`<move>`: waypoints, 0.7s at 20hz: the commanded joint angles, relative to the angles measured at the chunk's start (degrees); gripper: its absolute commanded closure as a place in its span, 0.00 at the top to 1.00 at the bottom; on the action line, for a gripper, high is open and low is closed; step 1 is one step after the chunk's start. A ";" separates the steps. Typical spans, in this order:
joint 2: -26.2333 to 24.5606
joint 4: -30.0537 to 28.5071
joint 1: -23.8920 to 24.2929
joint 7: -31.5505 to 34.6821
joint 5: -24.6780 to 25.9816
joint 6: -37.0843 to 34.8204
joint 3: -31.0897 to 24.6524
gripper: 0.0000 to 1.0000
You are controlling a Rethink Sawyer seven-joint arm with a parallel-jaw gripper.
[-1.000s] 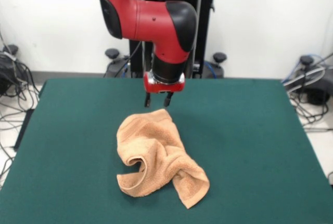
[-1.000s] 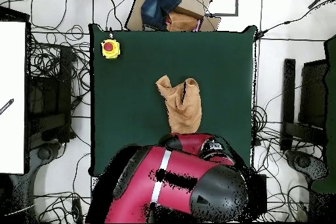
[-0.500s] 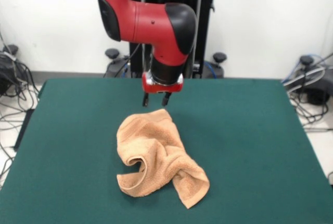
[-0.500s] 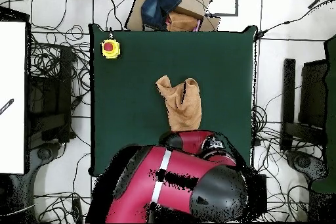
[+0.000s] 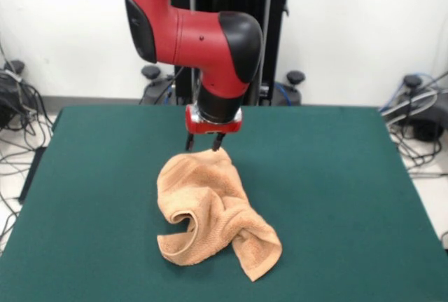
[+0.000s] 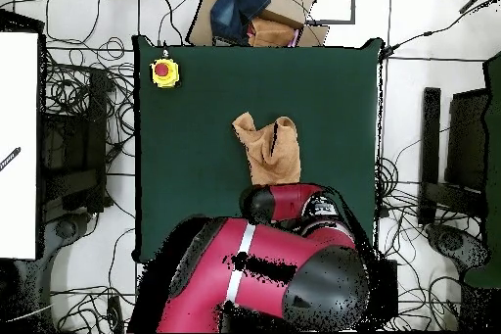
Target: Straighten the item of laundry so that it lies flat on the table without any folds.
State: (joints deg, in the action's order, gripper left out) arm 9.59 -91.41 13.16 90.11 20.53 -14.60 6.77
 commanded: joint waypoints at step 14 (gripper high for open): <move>-0.18 6.19 -0.59 5.16 -2.86 -4.98 -6.75 1.00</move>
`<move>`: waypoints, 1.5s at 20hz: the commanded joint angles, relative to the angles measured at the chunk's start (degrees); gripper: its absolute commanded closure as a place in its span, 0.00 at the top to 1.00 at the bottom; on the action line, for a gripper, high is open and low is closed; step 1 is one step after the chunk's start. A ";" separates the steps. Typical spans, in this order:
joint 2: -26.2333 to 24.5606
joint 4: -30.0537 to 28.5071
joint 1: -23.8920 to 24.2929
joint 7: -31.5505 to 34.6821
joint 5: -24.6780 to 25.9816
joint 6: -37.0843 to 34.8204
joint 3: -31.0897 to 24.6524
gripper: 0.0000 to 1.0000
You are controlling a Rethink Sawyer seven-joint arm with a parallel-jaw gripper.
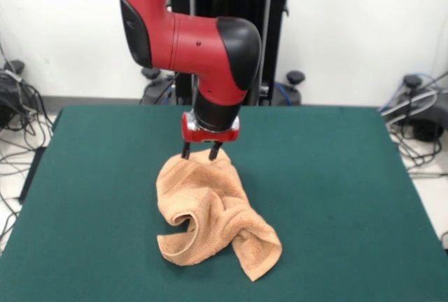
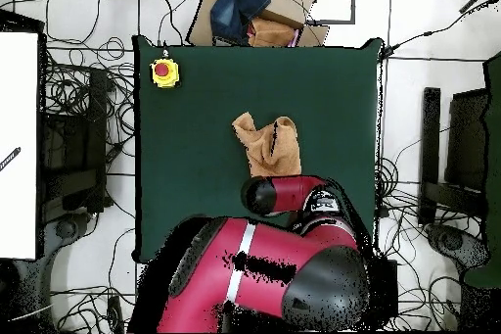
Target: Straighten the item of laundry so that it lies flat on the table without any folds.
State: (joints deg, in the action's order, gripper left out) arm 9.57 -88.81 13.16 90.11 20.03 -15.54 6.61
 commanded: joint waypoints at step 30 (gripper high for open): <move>-2.82 0.61 -1.09 8.10 0.25 5.78 -4.71 1.00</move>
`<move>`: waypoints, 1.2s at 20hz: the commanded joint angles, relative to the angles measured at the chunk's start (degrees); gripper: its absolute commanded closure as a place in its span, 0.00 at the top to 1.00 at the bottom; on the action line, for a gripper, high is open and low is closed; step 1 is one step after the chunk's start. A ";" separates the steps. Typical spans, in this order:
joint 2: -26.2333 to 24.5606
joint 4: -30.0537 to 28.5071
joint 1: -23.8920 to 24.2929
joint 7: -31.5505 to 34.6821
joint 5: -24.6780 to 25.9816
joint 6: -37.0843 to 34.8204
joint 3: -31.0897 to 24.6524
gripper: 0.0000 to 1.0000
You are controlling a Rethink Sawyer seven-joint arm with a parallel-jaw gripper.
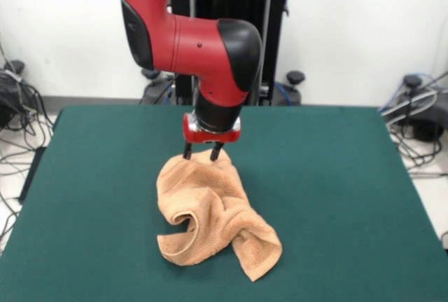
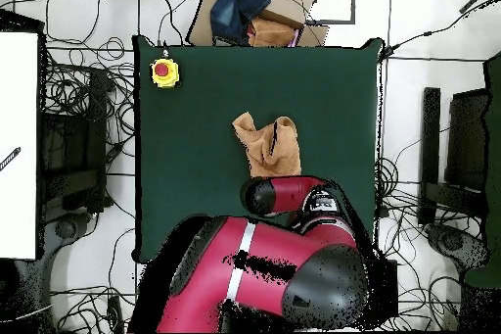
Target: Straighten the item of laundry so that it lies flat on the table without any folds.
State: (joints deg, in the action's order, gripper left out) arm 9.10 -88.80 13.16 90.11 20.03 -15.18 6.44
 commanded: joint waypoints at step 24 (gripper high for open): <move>-5.12 -0.58 -1.49 9.10 -0.17 9.92 -3.11 1.00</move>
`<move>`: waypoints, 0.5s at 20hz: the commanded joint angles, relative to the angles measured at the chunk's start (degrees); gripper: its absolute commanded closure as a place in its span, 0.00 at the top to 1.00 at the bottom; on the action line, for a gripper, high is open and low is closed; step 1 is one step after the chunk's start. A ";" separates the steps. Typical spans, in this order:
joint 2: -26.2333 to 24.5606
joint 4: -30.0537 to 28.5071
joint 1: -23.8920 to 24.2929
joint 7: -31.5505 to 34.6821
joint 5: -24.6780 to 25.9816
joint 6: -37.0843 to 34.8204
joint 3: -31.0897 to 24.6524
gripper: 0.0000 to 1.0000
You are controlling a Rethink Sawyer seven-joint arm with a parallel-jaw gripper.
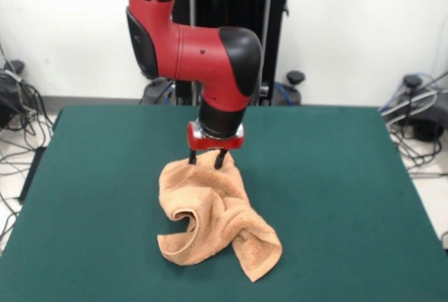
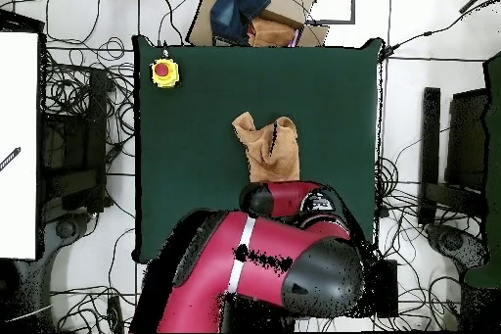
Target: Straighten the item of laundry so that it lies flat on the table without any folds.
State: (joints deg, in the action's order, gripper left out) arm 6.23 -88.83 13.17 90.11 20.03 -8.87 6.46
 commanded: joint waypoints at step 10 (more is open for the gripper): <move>-2.21 -1.33 -1.17 7.66 0.29 1.93 -3.88 1.00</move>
State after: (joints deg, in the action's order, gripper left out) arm 6.21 -88.94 13.17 90.11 20.01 -8.53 6.46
